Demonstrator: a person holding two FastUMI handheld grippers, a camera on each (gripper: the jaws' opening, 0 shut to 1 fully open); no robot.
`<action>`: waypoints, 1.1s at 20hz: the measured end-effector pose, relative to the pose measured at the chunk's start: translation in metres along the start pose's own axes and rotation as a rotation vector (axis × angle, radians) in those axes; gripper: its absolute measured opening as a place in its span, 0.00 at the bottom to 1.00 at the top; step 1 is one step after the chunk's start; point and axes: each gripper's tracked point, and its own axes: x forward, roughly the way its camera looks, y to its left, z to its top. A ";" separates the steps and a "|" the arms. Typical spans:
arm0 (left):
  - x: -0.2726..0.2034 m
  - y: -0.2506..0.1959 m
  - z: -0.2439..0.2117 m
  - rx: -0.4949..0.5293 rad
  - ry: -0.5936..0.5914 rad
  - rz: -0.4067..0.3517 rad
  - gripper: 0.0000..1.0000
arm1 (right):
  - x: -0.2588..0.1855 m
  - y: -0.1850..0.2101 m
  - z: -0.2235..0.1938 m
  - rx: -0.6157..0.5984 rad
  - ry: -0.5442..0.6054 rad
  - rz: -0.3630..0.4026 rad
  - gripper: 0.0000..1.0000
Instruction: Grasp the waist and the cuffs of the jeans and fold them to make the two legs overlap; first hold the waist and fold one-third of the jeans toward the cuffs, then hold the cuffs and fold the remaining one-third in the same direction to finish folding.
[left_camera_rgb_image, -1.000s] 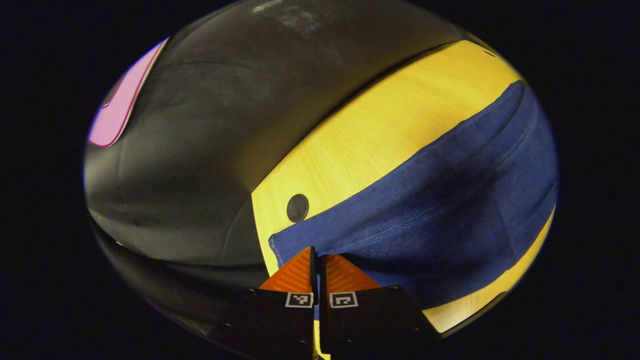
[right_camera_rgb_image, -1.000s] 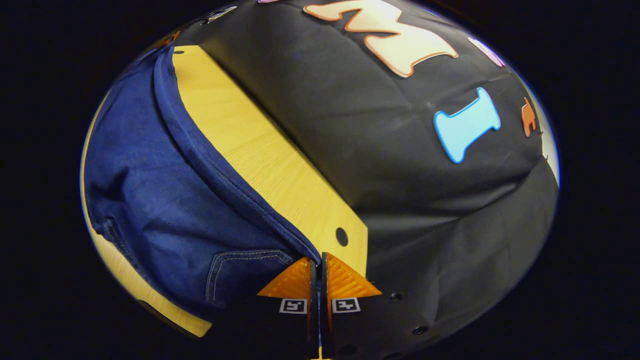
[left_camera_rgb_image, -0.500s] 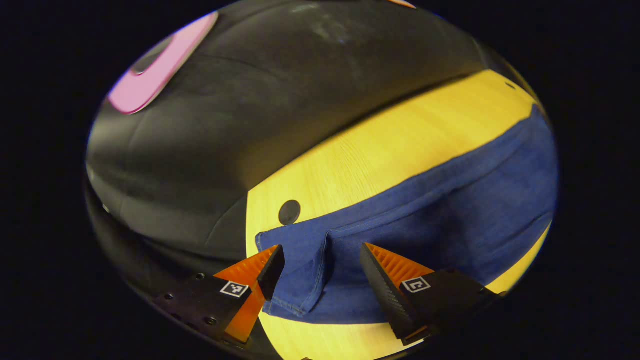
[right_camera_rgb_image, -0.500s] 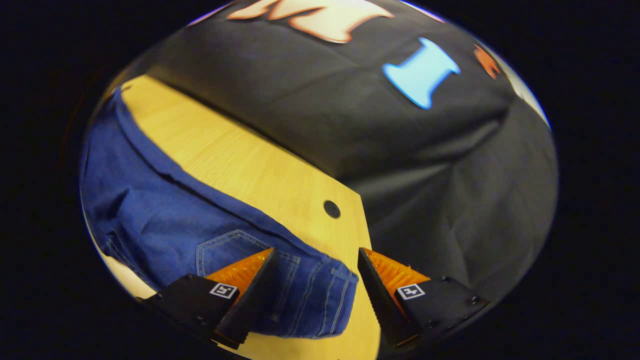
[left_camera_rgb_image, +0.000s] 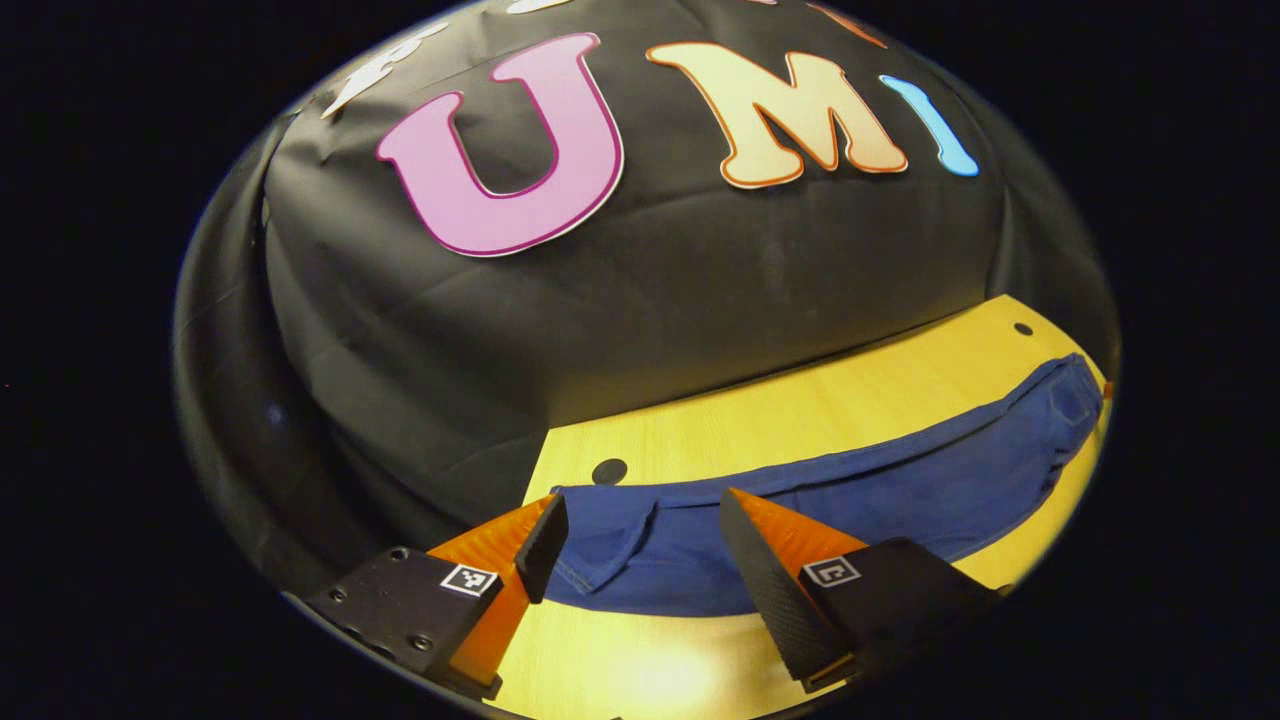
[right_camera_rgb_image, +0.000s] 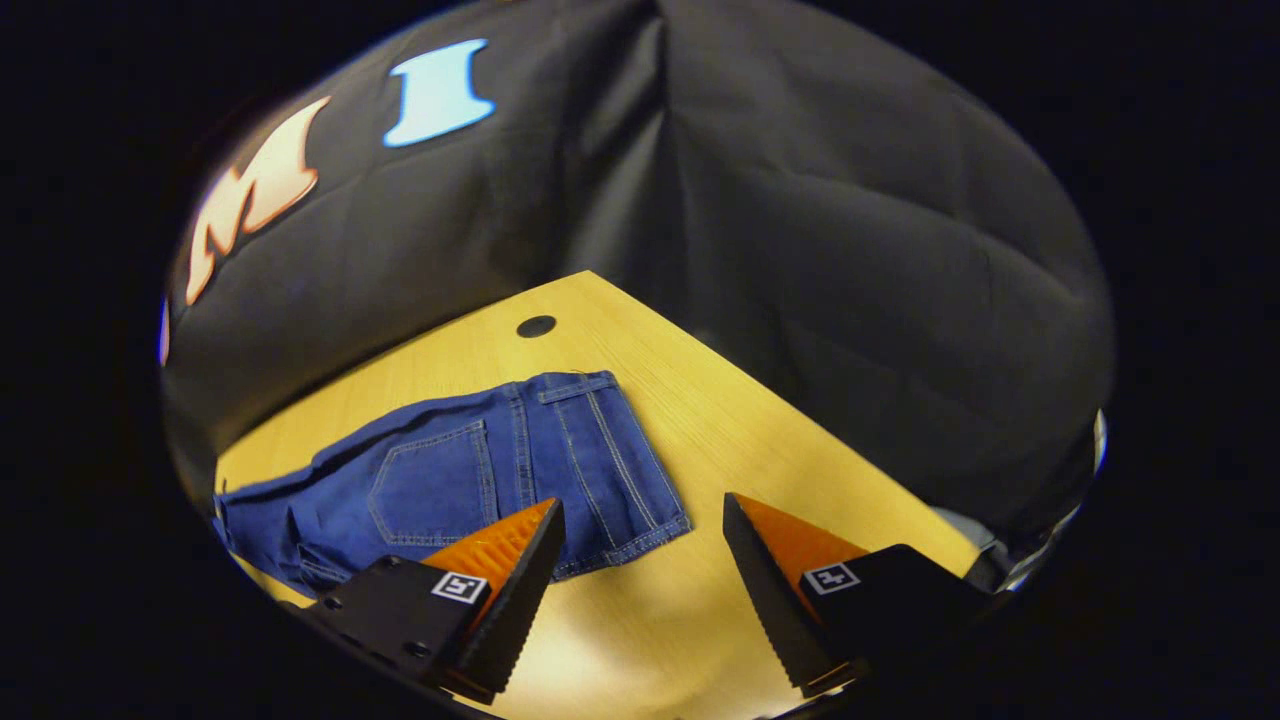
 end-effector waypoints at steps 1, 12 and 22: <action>-0.016 0.002 0.003 -0.016 -0.003 0.004 0.95 | 0.002 -0.004 -0.004 0.035 0.012 -0.002 0.99; -0.077 0.041 -0.025 -0.096 0.035 0.102 0.95 | 0.028 0.008 -0.017 0.055 0.075 0.045 0.23; -0.081 0.021 -0.040 -0.147 0.042 0.033 0.96 | 0.001 0.018 0.028 -0.153 -0.105 -0.051 0.01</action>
